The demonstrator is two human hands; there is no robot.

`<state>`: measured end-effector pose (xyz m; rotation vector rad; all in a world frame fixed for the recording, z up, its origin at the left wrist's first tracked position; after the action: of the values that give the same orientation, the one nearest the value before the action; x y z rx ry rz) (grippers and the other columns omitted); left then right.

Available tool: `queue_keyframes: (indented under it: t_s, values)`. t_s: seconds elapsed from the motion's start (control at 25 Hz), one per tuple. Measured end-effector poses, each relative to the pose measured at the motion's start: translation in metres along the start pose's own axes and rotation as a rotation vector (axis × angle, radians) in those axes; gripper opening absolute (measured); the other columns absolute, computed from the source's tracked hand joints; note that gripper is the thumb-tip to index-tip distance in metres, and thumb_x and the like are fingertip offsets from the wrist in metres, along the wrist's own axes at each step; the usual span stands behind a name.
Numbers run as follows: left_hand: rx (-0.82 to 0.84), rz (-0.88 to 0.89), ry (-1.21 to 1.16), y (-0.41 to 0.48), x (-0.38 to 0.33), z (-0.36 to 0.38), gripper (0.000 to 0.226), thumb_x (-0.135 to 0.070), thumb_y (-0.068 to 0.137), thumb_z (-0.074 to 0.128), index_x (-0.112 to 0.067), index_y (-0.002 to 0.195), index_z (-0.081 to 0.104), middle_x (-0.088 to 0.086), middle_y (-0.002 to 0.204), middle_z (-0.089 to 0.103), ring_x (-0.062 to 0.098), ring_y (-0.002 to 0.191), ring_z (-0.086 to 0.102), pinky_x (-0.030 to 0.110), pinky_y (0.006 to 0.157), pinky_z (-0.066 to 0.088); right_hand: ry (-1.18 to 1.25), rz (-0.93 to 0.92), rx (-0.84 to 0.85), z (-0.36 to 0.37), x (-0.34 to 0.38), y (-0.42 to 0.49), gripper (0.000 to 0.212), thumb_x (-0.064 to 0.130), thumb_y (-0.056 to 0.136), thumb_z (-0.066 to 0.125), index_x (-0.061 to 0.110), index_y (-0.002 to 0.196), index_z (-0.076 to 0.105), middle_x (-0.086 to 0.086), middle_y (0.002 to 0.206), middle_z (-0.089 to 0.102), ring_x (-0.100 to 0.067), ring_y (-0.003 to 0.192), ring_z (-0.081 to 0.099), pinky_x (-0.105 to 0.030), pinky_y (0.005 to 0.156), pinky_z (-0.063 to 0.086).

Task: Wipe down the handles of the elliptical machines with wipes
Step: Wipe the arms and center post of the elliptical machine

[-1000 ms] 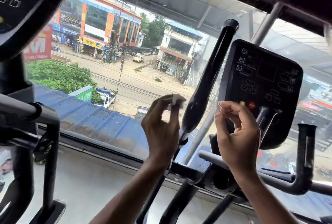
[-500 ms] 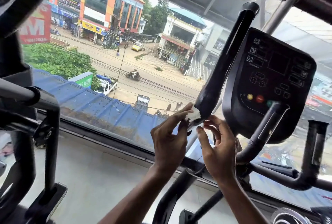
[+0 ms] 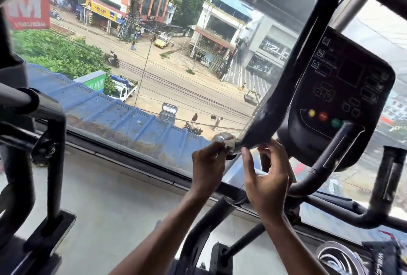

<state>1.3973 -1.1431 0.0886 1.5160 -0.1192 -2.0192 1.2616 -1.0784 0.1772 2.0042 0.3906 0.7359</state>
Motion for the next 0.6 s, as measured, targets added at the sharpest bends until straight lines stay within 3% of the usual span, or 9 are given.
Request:
queue_keyframes:
  t_s: [0.12,0.24,0.28,0.36,0.44,0.6]
  values:
    - [-0.018,0.037,-0.110,-0.004,-0.016,0.000,0.025,0.003,0.092,0.069,-0.013,0.106,0.081,-0.008,0.100,0.080,0.000,0.088,0.075,0.022,0.078,0.060,0.024,0.002,0.022,0.005,-0.002,-0.002,0.048,0.039,0.096,0.071,-0.005,0.114,0.067,-0.014,0.108,0.070,-0.029,0.095,0.068,-0.001,0.080,0.041]
    - [-0.053,0.064,-0.139,-0.010,-0.016,0.004,0.019,-0.004,0.093,0.068,-0.011,0.106,0.081,-0.003,0.095,0.081,0.012,0.084,0.077,0.035,0.075,0.063,0.002,0.002,0.031,0.011,-0.010,-0.007,0.044,0.033,0.093,0.072,-0.005,0.114,0.066,-0.012,0.105,0.069,-0.027,0.092,0.067,-0.003,0.082,0.042]
    - [-0.060,0.046,-0.077,-0.009,-0.002,0.007,0.017,-0.009,0.094,0.068,-0.012,0.105,0.081,-0.002,0.090,0.081,0.015,0.078,0.077,0.038,0.071,0.062,0.001,-0.007,0.026,0.012,-0.013,-0.008,0.039,0.030,0.094,0.073,-0.004,0.114,0.066,-0.011,0.105,0.069,-0.028,0.093,0.066,-0.008,0.084,0.045]
    - [-0.043,-0.033,0.031,0.002,0.034,0.012,0.014,-0.019,0.096,0.067,-0.017,0.099,0.080,-0.002,0.080,0.079,0.018,0.071,0.076,0.044,0.064,0.061,0.009,-0.024,0.019,0.013,-0.018,-0.008,0.033,0.024,0.095,0.074,-0.002,0.112,0.066,-0.009,0.105,0.068,-0.030,0.095,0.066,-0.031,0.087,0.054]
    - [-0.039,-0.115,0.003,0.003,0.048,0.013,0.013,-0.020,0.096,0.069,-0.019,0.100,0.081,-0.005,0.082,0.080,0.015,0.075,0.077,0.046,0.068,0.062,0.009,-0.023,0.012,0.013,-0.023,-0.011,0.032,0.025,0.094,0.075,-0.001,0.112,0.066,-0.009,0.105,0.067,-0.031,0.095,0.067,-0.049,0.085,0.055]
    - [-0.055,0.009,-0.031,-0.010,0.021,0.012,0.017,-0.013,0.097,0.067,-0.020,0.109,0.079,-0.008,0.101,0.080,0.011,0.092,0.077,0.033,0.080,0.061,0.011,-0.004,0.018,0.015,-0.030,-0.013,0.029,0.028,0.097,0.073,0.002,0.107,0.066,-0.011,0.100,0.068,-0.037,0.088,0.070,-0.056,0.077,0.053]
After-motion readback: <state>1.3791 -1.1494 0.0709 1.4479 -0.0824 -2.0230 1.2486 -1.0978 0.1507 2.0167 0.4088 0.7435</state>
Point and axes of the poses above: each hand's wrist, its own y-axis towards the middle knuckle, its own z-axis out of the palm, x = y × z, the point moved 7 cm from there along y, towards the middle knuckle
